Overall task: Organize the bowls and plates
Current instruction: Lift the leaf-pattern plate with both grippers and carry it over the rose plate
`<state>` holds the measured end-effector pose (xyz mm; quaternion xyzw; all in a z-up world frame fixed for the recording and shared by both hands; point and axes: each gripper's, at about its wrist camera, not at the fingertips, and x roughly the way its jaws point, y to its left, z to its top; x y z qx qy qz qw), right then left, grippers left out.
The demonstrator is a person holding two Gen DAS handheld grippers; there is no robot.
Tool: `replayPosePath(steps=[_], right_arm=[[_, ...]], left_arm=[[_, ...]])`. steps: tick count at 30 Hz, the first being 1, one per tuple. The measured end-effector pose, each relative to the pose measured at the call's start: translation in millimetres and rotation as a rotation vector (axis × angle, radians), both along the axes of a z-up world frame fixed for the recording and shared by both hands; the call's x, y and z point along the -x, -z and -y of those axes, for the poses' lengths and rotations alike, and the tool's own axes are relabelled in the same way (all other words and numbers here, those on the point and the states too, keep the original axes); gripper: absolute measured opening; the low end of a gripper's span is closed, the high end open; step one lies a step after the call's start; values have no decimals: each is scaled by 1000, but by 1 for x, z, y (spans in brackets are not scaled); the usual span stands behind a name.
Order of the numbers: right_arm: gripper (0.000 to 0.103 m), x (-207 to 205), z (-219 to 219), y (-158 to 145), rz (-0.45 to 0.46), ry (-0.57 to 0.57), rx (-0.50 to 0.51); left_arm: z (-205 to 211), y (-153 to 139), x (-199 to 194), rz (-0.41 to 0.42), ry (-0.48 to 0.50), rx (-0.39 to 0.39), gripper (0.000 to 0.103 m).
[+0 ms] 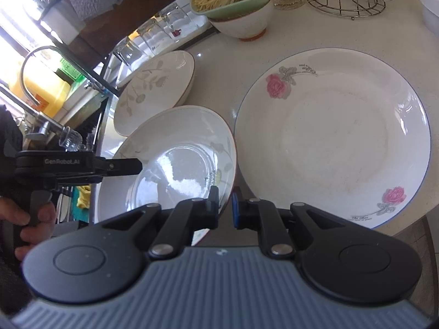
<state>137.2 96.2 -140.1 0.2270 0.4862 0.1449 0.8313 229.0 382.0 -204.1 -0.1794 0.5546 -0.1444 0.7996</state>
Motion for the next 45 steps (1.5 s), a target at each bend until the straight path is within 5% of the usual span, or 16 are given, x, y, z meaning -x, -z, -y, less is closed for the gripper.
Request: replayPosePath(steps=[16,29,45], right_arm=[[14,-13,46,-29,86,13,-45],[13,-30,107,-23,107,41,-32],[13,-36,150,10,27,10,23]], left_arm=[[40,-49,-23,73,26,15,47],[99,-42,-34,33,43,38,47],[158,-15,-34,-38,31,10,47]])
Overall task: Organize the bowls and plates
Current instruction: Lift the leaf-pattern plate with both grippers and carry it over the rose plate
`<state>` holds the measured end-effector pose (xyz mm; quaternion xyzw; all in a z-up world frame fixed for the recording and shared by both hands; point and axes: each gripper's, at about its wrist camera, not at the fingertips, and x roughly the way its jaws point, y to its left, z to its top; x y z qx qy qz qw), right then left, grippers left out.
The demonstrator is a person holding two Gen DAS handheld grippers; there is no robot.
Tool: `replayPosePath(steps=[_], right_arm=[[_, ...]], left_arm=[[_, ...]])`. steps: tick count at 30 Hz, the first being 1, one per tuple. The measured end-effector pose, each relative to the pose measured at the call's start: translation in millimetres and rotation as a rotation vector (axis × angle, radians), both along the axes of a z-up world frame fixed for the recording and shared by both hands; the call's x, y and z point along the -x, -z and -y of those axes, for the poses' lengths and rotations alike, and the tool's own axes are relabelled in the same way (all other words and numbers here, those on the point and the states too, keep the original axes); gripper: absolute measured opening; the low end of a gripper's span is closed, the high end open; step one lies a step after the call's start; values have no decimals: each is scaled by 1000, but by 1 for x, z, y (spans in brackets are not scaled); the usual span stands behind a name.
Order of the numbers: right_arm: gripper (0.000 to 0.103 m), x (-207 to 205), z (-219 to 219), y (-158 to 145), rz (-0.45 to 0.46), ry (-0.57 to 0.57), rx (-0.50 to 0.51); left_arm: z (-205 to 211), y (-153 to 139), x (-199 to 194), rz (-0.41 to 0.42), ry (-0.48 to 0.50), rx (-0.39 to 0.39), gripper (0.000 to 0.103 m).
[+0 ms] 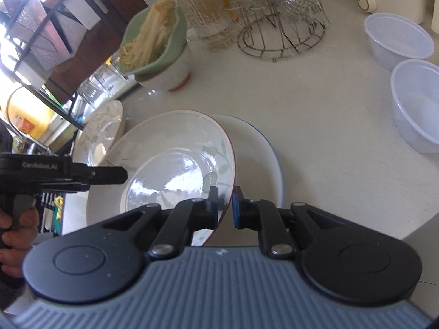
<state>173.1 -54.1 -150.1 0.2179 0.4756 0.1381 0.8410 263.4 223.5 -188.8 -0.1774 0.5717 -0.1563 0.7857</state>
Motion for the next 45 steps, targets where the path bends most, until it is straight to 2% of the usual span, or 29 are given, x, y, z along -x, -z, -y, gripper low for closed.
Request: replayPosePath(steps=[10,15,26,36,45], right_arm=[[14,3,3,2,3,-19,23],[14,0,7,6,11,-25,44],[14,-8,14,10,8,-57,42],[14,-13,13,15,-10,-52,12],[14,-15,10,18,-14,-71,13]], left_arm=[[19,5,9,20,9,-71,47],[29,8,7,15,34,-102,47],[48,14,7,-14,21,-192,47],[41,12,8,-37,-39,-160,48],[30,11,14,-108,-14,-90,49]])
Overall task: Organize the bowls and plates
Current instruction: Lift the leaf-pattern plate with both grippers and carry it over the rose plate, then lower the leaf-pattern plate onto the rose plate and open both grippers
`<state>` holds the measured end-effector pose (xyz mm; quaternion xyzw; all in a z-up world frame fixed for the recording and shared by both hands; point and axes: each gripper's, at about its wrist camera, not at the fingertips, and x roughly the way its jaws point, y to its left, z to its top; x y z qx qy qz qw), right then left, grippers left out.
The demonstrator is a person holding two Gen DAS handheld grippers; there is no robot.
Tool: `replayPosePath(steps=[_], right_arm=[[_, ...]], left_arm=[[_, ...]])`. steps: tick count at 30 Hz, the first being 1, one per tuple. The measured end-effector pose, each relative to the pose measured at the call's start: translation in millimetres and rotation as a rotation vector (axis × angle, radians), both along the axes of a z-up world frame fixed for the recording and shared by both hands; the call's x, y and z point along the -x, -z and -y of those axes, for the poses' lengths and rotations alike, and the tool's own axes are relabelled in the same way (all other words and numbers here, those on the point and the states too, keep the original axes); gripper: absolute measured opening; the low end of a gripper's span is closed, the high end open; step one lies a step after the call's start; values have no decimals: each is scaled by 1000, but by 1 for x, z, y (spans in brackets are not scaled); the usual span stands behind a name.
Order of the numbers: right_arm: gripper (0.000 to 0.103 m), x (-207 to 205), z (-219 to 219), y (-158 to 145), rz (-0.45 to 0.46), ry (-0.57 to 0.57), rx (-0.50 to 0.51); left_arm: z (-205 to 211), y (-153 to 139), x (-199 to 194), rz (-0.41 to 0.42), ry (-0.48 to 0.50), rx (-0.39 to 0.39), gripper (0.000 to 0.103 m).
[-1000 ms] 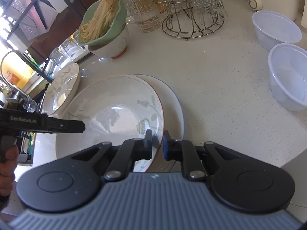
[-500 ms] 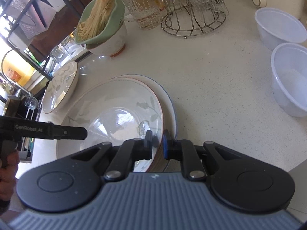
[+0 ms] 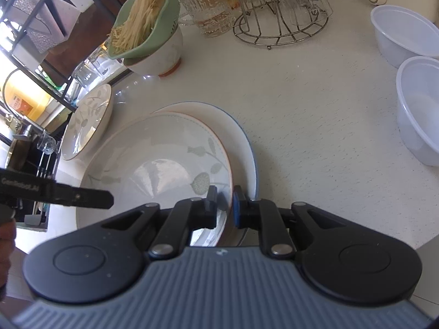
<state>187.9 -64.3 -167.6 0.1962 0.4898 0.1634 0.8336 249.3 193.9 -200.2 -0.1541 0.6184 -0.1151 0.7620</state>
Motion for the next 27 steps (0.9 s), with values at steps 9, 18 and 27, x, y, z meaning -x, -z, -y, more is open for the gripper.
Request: replayPosePath(steps=[9,18,27], right_arm=[[13,-3,-5,-4,28,-22,33],[13,-4,-6,-10,72,-28,83],[13,1,8,-37,167,-18,103]], left_arm=[[-17,-5,18,-11,-50,33,49],[-22,-26,32,105,-137,36,49],[-3,-73,42,288,-180,-24,49]])
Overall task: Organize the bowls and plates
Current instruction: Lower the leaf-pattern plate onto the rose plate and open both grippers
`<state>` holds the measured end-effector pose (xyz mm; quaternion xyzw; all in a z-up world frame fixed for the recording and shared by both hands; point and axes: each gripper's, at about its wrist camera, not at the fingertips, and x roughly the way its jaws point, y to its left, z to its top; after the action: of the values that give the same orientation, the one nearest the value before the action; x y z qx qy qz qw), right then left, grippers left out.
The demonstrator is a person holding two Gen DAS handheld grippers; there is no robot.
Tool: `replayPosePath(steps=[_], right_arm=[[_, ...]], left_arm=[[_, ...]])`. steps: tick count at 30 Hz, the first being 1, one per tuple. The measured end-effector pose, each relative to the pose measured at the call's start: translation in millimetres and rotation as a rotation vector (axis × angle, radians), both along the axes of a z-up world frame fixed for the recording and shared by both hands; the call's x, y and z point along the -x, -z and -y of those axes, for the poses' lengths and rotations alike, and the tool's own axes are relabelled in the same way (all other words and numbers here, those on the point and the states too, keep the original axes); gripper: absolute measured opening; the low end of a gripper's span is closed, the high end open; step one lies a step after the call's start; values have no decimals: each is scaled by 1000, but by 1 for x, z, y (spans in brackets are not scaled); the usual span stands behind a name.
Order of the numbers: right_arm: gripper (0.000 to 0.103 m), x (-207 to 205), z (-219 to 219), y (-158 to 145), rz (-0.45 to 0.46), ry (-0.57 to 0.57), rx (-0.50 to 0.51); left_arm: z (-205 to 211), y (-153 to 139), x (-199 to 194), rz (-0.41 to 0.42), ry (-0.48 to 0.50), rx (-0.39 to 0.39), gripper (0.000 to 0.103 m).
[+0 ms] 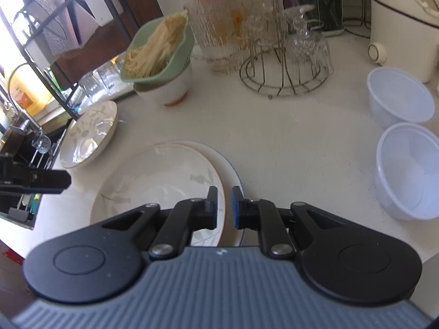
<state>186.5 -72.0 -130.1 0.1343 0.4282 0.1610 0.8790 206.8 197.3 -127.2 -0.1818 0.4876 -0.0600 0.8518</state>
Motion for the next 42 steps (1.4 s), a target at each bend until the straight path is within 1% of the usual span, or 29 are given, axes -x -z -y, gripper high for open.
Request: replayPosePath(steps=[4,10,13,17,20,22,27,31,34,38,42], right_arm=[[13,4,6,-19,50,-21,1],[13,16,18,-51,127,-28,-12],[13,26,23,-66,173,-27,-20],[13,41,32,-83,217,-18,-48],[13,55,37,-94,245,-16,-51],[13,64,41,-100,257,-11,-56],[13,83,48,-106,268,1,-53],[13,98,52,-107,276,-6,-37],[13,108,58,-107,284,-34,-33],[13,122,76,-104,296,-72,-21],[13,134,94,-102,311,-104,-12]], left_arm=[[16,-22,6,69,-10,-23,49],[32,-48,22,126,-23,-54,49],[40,-62,35,164,-36,-94,50],[51,-74,50,198,-38,-133,51],[58,-78,59,205,-21,-130,51],[63,-81,66,219,-22,-149,51],[73,-86,88,240,-53,-155,51],[88,-84,115,248,-67,-184,51],[100,-80,130,231,-90,-178,51],[116,-79,151,248,-154,-177,51],[129,-73,173,250,-229,-152,51]])
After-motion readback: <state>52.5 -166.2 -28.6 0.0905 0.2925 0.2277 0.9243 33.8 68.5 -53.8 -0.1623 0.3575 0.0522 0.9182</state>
